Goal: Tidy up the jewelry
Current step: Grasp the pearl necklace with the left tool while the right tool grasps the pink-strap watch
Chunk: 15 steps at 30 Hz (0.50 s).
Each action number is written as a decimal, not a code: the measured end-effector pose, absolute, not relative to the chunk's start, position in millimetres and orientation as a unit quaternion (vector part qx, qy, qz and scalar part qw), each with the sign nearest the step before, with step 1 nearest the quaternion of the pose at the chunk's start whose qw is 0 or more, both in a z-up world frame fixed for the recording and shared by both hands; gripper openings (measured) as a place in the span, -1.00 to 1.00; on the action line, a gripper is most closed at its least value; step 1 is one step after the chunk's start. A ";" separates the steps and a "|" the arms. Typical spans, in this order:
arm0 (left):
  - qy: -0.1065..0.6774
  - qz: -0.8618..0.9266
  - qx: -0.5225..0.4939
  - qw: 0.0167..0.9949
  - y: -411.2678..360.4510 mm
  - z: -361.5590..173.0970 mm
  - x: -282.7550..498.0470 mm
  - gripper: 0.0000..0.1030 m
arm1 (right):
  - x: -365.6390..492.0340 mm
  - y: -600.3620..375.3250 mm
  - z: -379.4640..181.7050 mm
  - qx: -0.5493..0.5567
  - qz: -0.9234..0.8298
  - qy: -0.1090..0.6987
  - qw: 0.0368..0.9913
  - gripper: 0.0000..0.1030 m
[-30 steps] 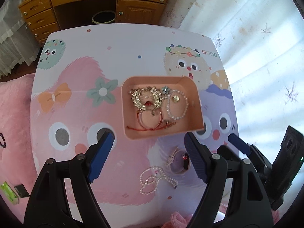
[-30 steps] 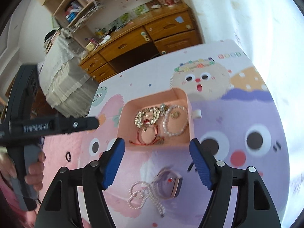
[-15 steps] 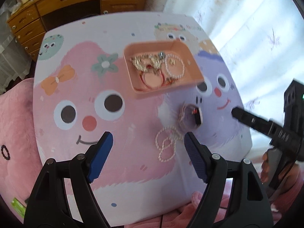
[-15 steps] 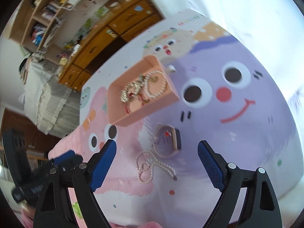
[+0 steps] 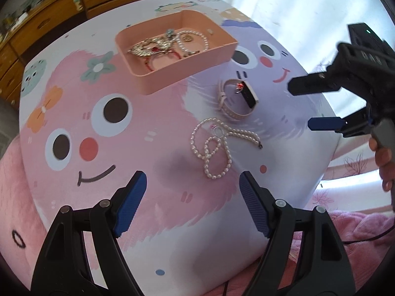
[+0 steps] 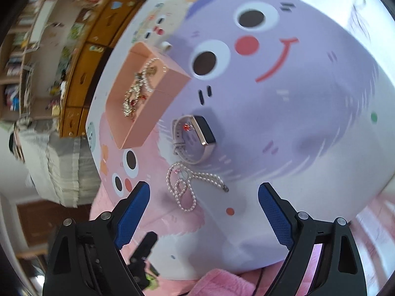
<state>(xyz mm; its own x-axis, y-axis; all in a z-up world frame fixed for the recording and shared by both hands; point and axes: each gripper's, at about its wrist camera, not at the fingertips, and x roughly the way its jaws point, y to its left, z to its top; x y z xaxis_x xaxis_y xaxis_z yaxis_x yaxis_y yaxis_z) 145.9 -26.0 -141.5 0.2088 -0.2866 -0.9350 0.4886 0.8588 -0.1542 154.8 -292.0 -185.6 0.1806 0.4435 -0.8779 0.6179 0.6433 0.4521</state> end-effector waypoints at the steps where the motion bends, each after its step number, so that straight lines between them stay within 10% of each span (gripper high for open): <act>1: 0.572 -0.256 0.092 0.774 -28.5 -142.6 146.1 0.46 | 154.7 -293.0 -188.0 0.423 -0.072 0.637 0.641 0.76; 15: 0.481 -0.273 0.183 0.813 -72.6 -186.6 113.5 0.46 | 170.4 -289.9 -200.0 0.393 -0.067 0.647 0.649 0.54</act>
<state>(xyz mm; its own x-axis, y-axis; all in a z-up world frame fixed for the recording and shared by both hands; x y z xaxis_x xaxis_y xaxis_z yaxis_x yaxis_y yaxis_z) 113.5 -72.6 -186.6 0.3880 -0.2665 -0.8823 0.6195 0.7842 0.0356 170.4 -289.9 -200.0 0.1527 0.4221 -0.8936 0.5961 0.6819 0.4239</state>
